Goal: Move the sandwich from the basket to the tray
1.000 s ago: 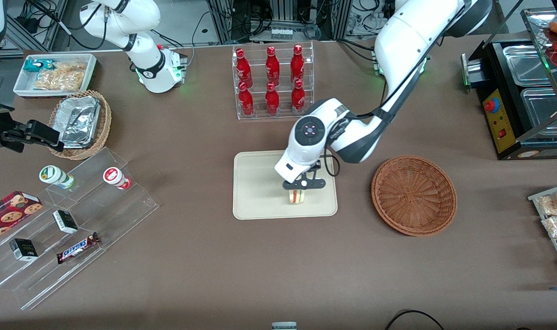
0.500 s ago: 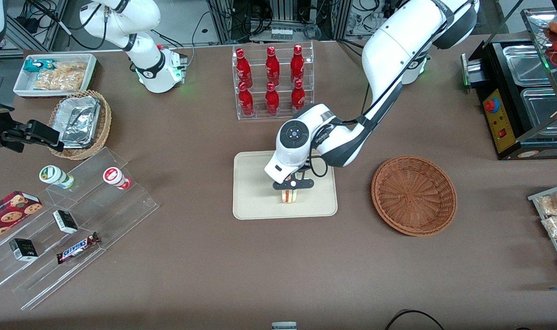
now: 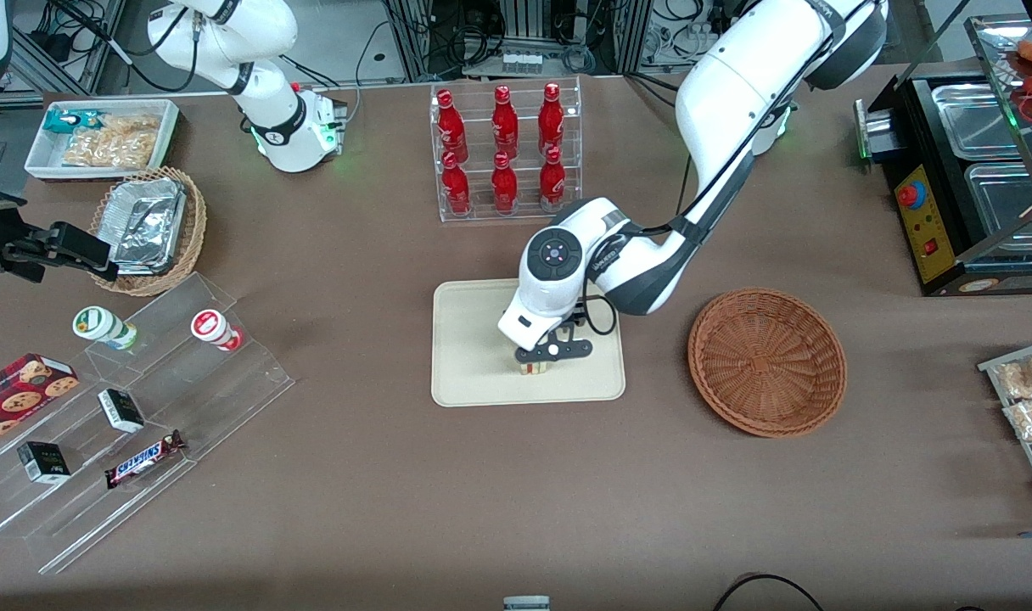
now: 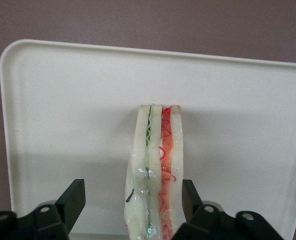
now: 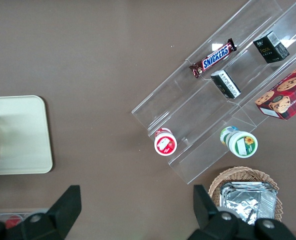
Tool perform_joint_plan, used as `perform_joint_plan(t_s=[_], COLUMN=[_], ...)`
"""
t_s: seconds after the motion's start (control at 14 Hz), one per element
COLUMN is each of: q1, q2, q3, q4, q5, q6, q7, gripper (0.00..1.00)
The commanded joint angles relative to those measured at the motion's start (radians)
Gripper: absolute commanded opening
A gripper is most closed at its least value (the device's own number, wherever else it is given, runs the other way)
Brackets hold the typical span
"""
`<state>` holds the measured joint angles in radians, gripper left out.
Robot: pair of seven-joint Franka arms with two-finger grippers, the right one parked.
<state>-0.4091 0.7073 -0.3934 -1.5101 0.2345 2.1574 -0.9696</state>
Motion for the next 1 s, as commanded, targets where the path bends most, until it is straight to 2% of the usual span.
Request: perform_joint_plan(t_s=[0.0,0.43,0.57,0.79,0.93], q1=[-0.013,0.118,0.162,0.243,0.277], q2=[-0.083,-0.279,-0.328,-0.400,-0.430], q3=[0.054,0.068,0.068,0.068,0.070], q4=[-0.021,-0.047,-0.045,-0.030,0.022], q5=[0.020,-0.018,-0.024,-0.093,-0.107], q6=[-0.019,-0.220,-0.304,-0.399,-0.506], q7=[-0.014,0.129,0.228,0.388,0.489], gripper=[1.00,1.00,1.00,1.00,1.00])
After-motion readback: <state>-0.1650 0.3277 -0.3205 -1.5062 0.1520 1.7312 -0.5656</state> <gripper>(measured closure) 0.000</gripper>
